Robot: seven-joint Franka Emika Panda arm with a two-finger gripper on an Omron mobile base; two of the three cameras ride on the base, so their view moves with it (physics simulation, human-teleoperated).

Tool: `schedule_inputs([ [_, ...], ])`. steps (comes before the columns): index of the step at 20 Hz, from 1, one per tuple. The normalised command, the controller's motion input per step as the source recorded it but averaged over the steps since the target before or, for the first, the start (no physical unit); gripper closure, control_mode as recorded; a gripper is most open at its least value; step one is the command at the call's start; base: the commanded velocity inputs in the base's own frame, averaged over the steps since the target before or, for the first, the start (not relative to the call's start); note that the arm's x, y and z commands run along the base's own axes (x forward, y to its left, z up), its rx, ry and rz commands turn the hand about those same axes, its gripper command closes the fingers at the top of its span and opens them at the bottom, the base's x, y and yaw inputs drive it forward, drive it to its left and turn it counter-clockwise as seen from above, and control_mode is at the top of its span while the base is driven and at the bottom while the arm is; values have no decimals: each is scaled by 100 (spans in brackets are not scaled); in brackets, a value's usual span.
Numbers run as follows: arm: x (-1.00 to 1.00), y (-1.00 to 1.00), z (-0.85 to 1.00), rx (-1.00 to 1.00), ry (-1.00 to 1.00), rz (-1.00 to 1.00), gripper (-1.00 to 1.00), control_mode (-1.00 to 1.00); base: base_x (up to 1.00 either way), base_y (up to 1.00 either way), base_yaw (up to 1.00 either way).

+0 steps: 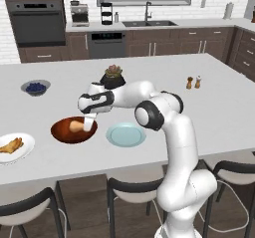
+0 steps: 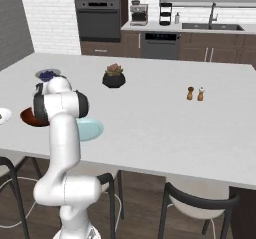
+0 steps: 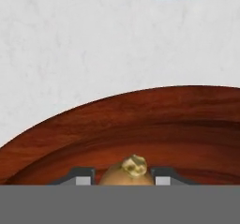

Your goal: Pick the chicken drumstick and squash from their plates and place them in the bowl. Then put the bowl in the fridge.

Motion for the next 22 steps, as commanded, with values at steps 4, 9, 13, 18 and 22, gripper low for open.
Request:
schedule_inputs([
  [4,17,12,-33,-2,0,0,100,-100,0,0,0],
  [9,-2,8,-11,-1,0,0,-100,-100,0,0,0],
  [13,-29,0,2,0,-2,0,-100,-100,0,0,0],
  [18,-58,-12,24,0,-7,0,-100,-100,0,0,0],
  [22,-78,-39,52,1,-6,0,-100,-100,0,0,0],
])
